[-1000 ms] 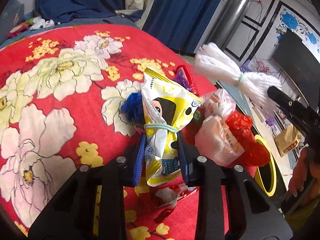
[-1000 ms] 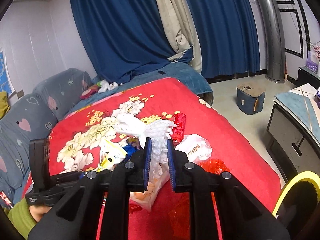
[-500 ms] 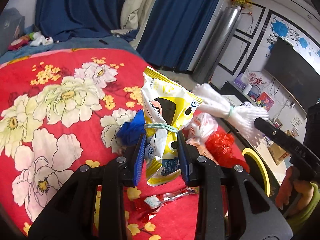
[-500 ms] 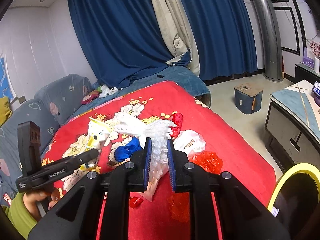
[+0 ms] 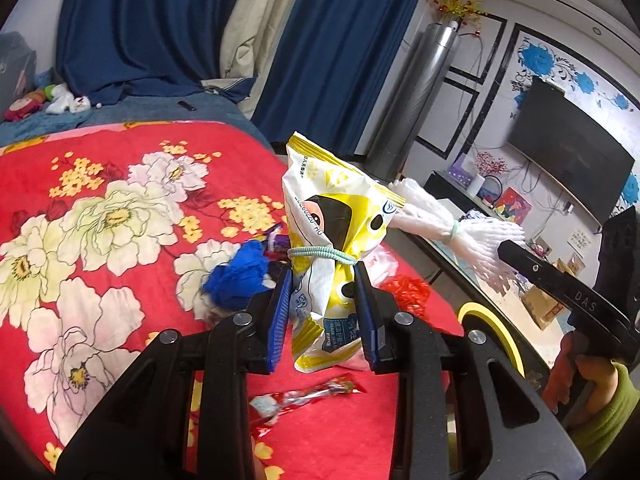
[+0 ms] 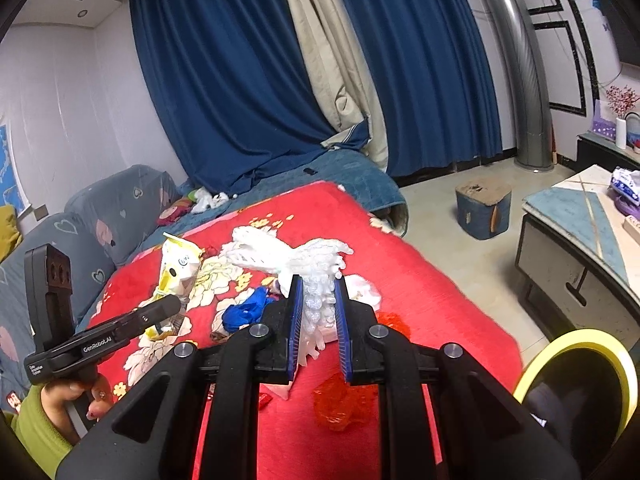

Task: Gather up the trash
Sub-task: 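Lift and carry the foam net and snack bag with both tools to the bin, then open both tools to drop the foam net and snack bag into the bin, then move both open tools back toward the bed, then grasp the red plastic bag with the right tool while the left tool grasps the white plastic bag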

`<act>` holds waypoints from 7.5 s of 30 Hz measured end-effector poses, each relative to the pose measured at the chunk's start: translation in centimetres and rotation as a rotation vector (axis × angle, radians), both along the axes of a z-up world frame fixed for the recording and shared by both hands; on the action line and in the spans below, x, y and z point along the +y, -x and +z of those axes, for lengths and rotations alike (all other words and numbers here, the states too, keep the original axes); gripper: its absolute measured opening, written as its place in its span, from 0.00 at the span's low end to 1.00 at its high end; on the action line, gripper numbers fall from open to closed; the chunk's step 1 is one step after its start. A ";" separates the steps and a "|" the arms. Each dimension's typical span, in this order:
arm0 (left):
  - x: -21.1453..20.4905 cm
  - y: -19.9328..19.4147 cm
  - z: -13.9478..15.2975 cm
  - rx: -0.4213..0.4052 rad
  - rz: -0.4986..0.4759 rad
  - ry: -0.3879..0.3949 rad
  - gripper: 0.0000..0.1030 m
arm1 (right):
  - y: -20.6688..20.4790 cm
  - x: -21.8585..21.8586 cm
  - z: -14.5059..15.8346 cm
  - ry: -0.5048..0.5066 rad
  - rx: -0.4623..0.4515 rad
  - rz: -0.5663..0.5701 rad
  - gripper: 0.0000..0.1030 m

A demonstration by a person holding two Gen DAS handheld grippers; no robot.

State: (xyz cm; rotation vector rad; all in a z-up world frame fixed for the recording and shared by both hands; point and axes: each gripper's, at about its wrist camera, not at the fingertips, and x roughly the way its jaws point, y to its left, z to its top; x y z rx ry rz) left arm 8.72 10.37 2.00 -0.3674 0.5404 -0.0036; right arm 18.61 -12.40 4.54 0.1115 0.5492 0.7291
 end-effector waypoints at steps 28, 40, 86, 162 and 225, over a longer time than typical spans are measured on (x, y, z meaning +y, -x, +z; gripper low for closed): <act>-9.5 -1.6 0.3 -0.022 -0.199 -0.063 0.23 | 2.6 -11.2 -0.5 0.043 -0.053 -0.210 0.15; -13.9 -2.5 -0.7 -0.005 -0.298 -0.094 0.23 | 3.5 -16.1 -1.5 0.062 -0.050 -0.331 0.15; -28.7 -8.7 -8.8 0.202 -0.661 -0.195 0.23 | 2.2 -26.4 -8.4 0.173 0.181 -0.650 0.16; -13.9 -5.5 -1.7 -0.020 -0.137 -0.143 0.89 | 7.1 -14.8 -3.4 0.155 -0.127 -0.375 0.83; -1.6 -6.7 -7.9 0.226 0.014 0.105 0.80 | 0.6 1.8 -11.1 0.216 0.187 0.016 0.40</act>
